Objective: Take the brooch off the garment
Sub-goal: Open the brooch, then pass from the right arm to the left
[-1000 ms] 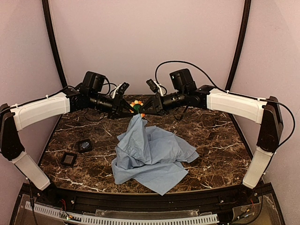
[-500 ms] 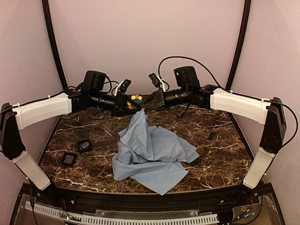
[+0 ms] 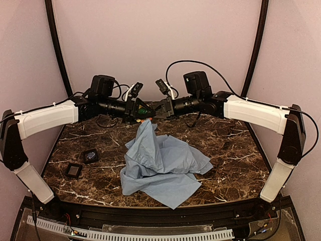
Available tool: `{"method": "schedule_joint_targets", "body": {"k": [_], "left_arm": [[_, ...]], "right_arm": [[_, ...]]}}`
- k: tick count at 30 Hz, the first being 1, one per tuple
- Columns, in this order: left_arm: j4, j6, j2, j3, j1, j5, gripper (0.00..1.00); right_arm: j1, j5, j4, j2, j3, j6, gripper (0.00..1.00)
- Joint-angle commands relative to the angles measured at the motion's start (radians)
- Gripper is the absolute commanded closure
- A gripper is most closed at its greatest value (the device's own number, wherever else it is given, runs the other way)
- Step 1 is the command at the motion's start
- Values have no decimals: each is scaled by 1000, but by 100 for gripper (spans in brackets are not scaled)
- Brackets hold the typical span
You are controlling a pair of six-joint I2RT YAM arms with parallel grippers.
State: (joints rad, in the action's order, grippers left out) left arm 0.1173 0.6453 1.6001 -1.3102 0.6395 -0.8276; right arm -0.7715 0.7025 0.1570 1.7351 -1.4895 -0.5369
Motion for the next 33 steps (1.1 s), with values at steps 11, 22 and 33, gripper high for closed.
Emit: {"method": "schedule_joint_targets", "body": {"k": [11,22,33], "left_arm": [[124,-85,-179,89,-58,88,34],[86,-61,-170,102,-61,43,66],[43,-32,-177,116,-60,64,99]], "right_arm": [[0,-37,-22,-27,-14,8,100],[-2,-46,-5,-29,-19,8,100],[-3,-30,-45,-50,17,-20,78]]}}
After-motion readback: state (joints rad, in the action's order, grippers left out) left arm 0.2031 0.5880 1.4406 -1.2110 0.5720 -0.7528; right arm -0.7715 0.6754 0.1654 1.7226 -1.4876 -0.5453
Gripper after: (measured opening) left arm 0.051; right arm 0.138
